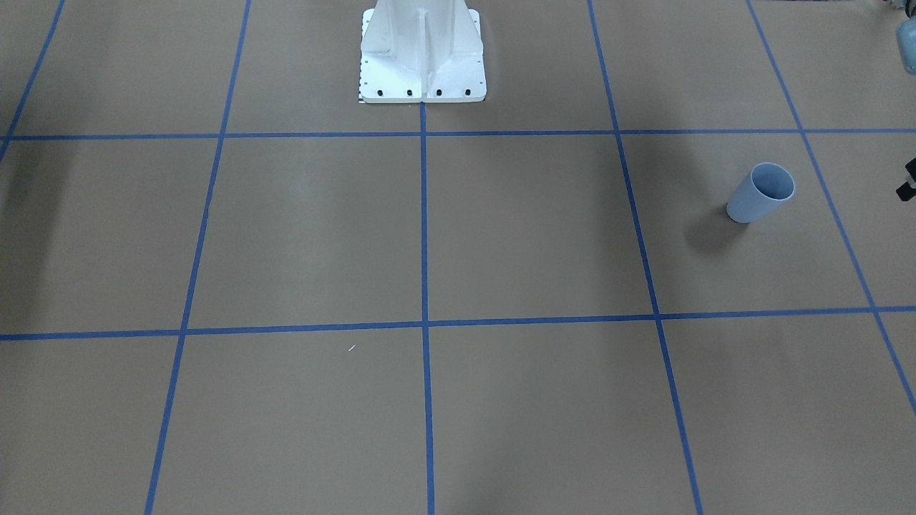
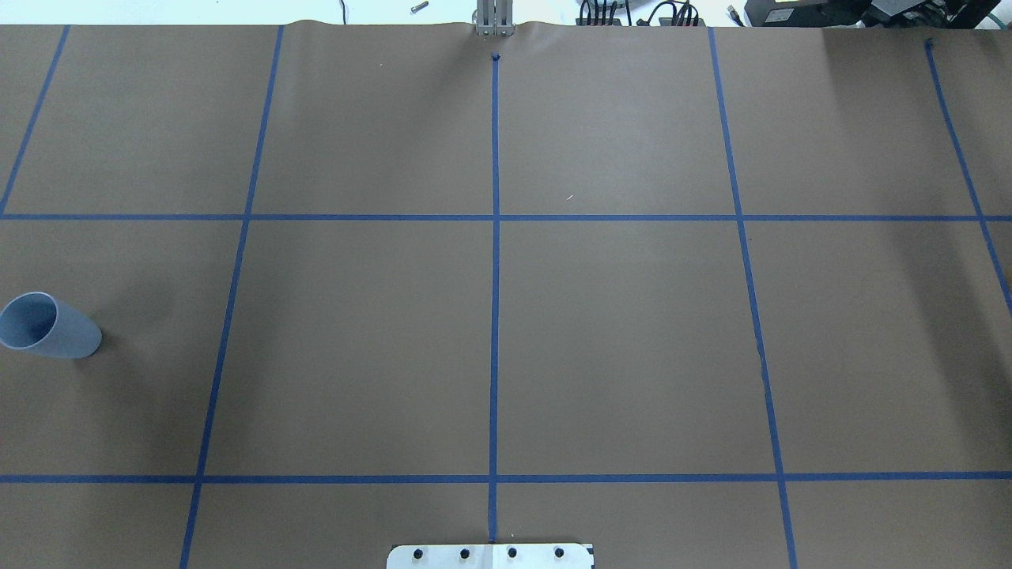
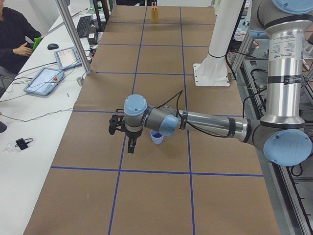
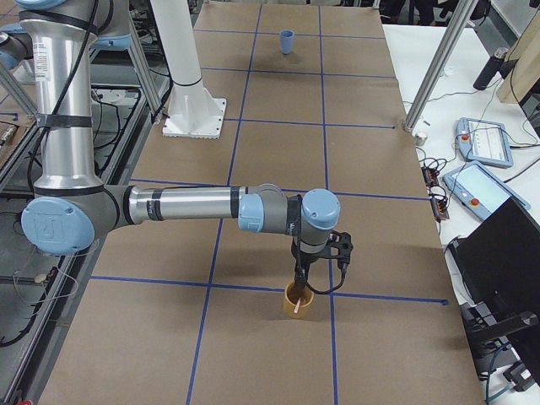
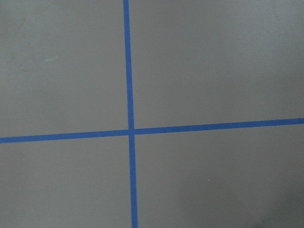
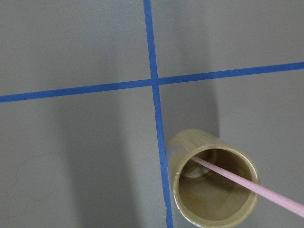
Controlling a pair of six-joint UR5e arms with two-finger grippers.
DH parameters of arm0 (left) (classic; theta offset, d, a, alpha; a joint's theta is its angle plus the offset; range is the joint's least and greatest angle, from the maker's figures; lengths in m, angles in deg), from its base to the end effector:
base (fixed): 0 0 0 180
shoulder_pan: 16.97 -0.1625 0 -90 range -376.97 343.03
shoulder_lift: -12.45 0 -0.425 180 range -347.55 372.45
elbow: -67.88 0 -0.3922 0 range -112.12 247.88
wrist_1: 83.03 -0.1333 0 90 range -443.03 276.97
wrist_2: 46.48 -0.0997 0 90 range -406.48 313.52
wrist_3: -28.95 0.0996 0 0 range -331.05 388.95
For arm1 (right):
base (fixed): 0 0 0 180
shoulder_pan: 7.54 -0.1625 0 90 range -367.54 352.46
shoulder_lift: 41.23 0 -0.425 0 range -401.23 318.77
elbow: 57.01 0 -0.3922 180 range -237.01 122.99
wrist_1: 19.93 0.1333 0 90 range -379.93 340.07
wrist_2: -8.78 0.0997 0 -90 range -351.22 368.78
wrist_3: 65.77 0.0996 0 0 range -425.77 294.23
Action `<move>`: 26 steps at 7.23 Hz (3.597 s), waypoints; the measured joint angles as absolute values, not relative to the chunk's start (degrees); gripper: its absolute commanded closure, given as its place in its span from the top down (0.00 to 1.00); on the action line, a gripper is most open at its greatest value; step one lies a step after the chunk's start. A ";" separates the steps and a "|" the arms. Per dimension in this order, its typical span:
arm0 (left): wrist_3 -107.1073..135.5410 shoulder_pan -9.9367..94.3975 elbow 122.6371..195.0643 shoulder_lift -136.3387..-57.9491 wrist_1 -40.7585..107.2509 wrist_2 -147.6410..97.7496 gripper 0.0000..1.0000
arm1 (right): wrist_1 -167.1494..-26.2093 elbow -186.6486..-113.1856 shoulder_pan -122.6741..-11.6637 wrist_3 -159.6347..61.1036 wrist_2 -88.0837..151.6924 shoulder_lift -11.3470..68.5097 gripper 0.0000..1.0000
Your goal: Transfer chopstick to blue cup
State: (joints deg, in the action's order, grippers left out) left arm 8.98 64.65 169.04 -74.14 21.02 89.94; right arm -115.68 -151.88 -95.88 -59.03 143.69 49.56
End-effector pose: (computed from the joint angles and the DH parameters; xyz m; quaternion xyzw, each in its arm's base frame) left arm 0.0097 -0.4852 0.5606 0.0737 0.4178 -0.0170 0.9054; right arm 0.0490 -0.4846 0.6330 -0.0414 -0.3799 0.0465 0.9229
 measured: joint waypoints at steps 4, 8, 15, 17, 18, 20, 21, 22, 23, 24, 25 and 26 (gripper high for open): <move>-6.53 55.71 169.34 -70.48 31.66 92.97 0.99 | -115.65 -151.90 -95.91 -59.06 143.67 49.49 1.00; -8.14 50.73 167.29 -69.73 32.79 92.74 0.98 | -115.64 -151.85 -95.87 -59.11 143.61 49.53 1.00; -7.80 47.43 165.64 -68.72 32.91 92.84 0.97 | -115.65 -151.80 -95.87 -59.09 143.59 49.45 1.00; -7.79 46.62 165.22 -68.75 33.07 92.85 0.38 | -115.64 -151.66 -95.87 -59.24 143.53 49.41 1.00; -7.84 46.51 165.02 -68.74 33.17 92.84 0.05 | -115.65 -151.42 -95.88 -59.33 143.52 49.40 1.00; -8.27 46.46 164.82 -68.95 33.18 92.83 0.00 | -115.65 -151.21 -95.89 -59.45 143.52 49.33 1.00; -8.58 46.43 164.86 -69.07 33.18 92.87 0.00 | -115.63 -151.15 -95.90 -59.54 143.52 49.33 1.00; -9.47 46.43 165.31 -69.19 33.22 92.94 0.00 | -115.61 -151.19 -95.92 -59.61 143.52 49.35 1.00; -11.21 46.51 166.76 -69.34 33.12 93.02 0.00 | -115.61 -151.32 -95.94 -59.57 143.52 49.36 1.00; -13.32 46.60 169.00 -69.50 32.78 93.13 0.00 | -115.58 -151.43 -95.95 -59.42 143.52 49.30 1.00; -16.16 46.63 170.84 -70.49 32.30 93.21 0.00 | -115.57 -151.51 -95.95 -59.43 143.52 49.23 1.00; -20.18 46.63 171.75 -73.48 30.91 93.13 0.00 | -115.56 -151.76 -95.95 -59.48 143.54 49.24 1.00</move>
State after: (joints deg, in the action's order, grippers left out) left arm -20.18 46.63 171.75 -73.48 30.91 93.13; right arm -115.56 -151.76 -95.95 -59.48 143.54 49.24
